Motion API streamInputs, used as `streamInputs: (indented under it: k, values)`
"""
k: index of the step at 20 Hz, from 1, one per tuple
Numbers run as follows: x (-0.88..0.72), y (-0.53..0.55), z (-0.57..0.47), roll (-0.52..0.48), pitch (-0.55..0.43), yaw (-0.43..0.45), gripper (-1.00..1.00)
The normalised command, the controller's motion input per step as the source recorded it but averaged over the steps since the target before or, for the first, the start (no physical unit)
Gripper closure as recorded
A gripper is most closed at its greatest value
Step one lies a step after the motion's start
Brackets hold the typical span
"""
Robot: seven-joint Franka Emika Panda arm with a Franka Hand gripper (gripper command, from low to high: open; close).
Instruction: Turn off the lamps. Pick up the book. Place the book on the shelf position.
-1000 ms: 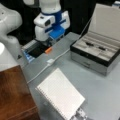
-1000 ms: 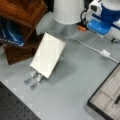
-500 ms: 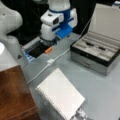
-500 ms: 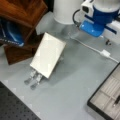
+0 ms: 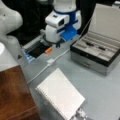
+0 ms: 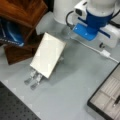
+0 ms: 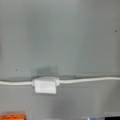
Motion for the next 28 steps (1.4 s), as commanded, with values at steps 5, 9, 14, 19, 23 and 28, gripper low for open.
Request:
streamInputs:
  k: [5, 9, 14, 19, 23, 28]
  values:
    - [0.64, -0.13, 0.12, -0.136, 0.209, 0.02, -1.0]
    - [0.7, -0.09, 0.08, -0.118, 0.17, 0.026, -1.0]
    - [0.63, -0.08, 0.07, -0.172, 0.172, 0.035, -1.0]
    - [0.52, -0.1, 0.03, -0.208, 0.172, 0.036, -1.0]
    - [0.39, -0.09, -0.03, -0.264, 0.181, 0.065, -1.0]
    - [0.26, -0.07, -0.05, -0.341, 0.197, 0.112, -1.0]
